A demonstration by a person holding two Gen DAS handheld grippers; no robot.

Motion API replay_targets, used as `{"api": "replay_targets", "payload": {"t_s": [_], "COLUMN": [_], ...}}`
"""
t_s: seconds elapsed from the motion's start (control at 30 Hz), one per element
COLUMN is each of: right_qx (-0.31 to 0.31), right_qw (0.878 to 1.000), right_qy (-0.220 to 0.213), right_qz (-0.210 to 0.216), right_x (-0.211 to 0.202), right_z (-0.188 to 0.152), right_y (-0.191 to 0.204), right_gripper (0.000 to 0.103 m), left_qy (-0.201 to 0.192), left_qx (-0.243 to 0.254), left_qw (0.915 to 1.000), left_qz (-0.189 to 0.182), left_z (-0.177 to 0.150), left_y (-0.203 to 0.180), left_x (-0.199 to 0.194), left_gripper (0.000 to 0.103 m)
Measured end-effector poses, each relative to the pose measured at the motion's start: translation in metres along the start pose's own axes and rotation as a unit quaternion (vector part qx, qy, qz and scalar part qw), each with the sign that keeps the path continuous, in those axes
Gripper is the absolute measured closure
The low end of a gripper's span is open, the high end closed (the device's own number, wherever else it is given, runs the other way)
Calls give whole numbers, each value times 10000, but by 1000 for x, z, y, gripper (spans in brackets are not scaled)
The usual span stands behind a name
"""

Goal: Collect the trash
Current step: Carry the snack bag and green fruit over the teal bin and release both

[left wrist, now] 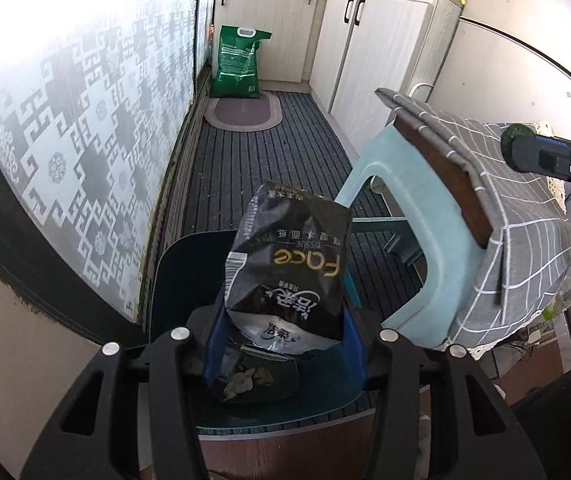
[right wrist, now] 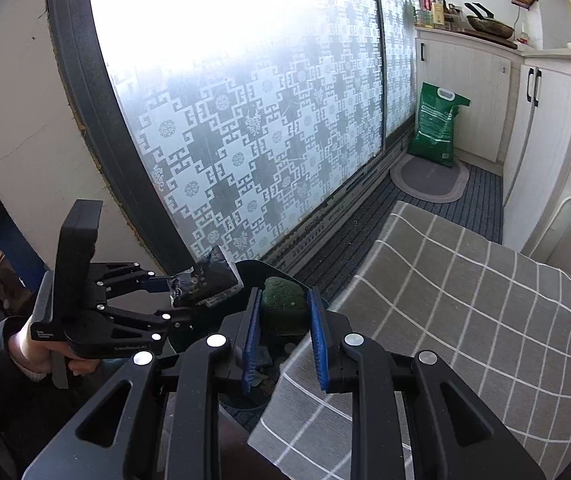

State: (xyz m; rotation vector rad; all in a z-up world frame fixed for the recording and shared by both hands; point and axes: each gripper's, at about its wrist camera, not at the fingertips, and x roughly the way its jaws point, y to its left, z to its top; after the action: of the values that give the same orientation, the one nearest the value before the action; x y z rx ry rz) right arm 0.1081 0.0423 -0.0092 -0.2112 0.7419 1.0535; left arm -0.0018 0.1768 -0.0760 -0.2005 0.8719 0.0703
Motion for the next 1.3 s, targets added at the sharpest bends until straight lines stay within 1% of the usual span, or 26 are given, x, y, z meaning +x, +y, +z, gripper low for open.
{"api": "replay_targets", "payload": {"t_s": [0.1,0.2,0.27,0.4,0.63,0.83,0.9,0.97,1.03,1.1,1.13,1.2,1.3], "right_qx": [-114,-191,-218,-258,-356,-368,-390,-423,-455,-496,-512,-529,-527], "right_qw": [9998,9994,9988,9971,9935,9908,9900,9894,9889,9883,9880,9876,9876], "right_qy": [119,265,404,706,1062,1298,1349,1383,1408,1441,1455,1479,1475], "right_qz": [83,137,158,128,190,106,121,115,116,115,98,73,56], "right_x": [15,31,42,66,100,118,122,124,126,128,129,132,134], "right_z": [2,1,-1,-9,-17,-26,-28,-29,-30,-32,-32,-32,-33], "right_y": [17,31,39,48,62,61,61,62,64,64,65,65,66], "right_gripper": [80,80,80,80,80,80,80,80,80,80,80,80,80], "left_qy": [128,334,436,619,933,1178,1115,1021,891,762,682,505,209], "left_qx": [-70,-242,-246,-256,-249,-326,-275,-245,-243,-263,-282,-298,-339], "left_qw": [9999,9991,9987,9977,9951,9925,9933,9944,9957,9966,9971,9981,9989], "left_qz": [4,-63,-3,119,233,84,102,108,112,148,165,208,241], "left_z": [-12,-23,-27,-39,-51,-58,-58,-57,-56,-51,-49,-44,-38], "left_y": [12,25,27,33,43,50,49,47,45,46,46,47,46], "left_x": [9,21,27,39,62,83,83,80,75,70,66,57,43], "left_gripper": [52,52,52,52,51,49,44,45,49,56,58,66,72]}}
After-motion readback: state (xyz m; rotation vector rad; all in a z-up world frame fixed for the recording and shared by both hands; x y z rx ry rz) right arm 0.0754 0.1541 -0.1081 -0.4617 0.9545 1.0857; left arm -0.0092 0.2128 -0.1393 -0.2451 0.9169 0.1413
